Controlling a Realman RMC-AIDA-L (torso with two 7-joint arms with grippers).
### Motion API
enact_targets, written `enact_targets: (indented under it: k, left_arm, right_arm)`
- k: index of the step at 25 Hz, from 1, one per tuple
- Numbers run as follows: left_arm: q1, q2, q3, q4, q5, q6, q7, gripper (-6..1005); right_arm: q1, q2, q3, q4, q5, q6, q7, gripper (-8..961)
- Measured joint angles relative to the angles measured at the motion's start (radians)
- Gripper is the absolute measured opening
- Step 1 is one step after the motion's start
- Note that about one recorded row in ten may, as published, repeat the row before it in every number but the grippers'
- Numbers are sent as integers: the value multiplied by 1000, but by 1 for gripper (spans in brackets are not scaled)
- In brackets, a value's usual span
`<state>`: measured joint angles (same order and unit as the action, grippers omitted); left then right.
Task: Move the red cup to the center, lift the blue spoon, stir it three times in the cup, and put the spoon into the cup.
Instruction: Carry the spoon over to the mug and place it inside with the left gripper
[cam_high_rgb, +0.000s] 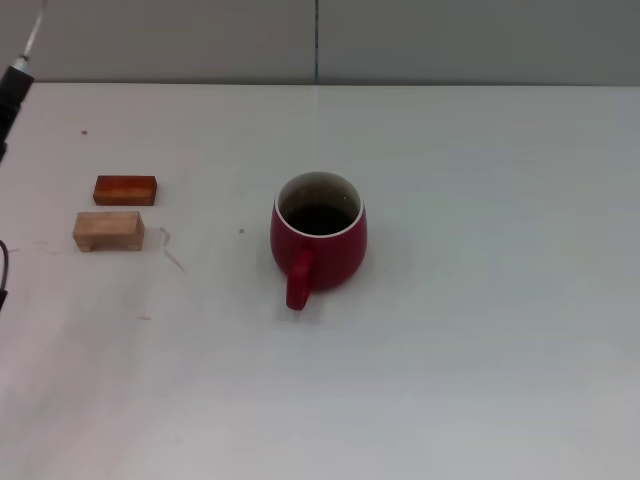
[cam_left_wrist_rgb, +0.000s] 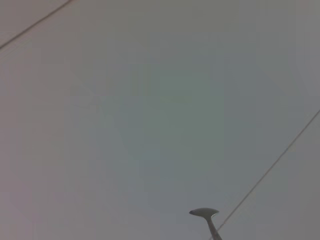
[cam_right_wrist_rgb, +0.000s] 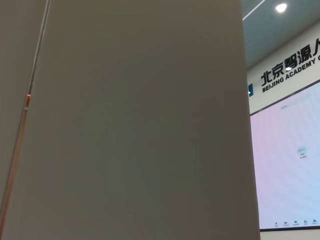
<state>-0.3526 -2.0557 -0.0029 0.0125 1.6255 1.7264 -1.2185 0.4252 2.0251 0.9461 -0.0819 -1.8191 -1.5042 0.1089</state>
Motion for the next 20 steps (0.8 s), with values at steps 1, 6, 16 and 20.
enact_targets:
  k: [1,6,16,20]
  left_arm:
    - [0,1,-13,11,-1,20,-24,169]
    - [-23,6,-48,82,-3,130,-179,170]
    - [-76,63,-52,236,-13,277,-408,170]
    - [-95,75,11,340,-28,286,-472,170]
  right_arm:
    - [-1,2,0,-2,0,-1,0,542]
    - [-5,8,2,-4,0,-2,0,542]
    - [-19,22,13,-4,1,-1,0,541]
    - [-26,26,16,-2,2,-2,0,541]
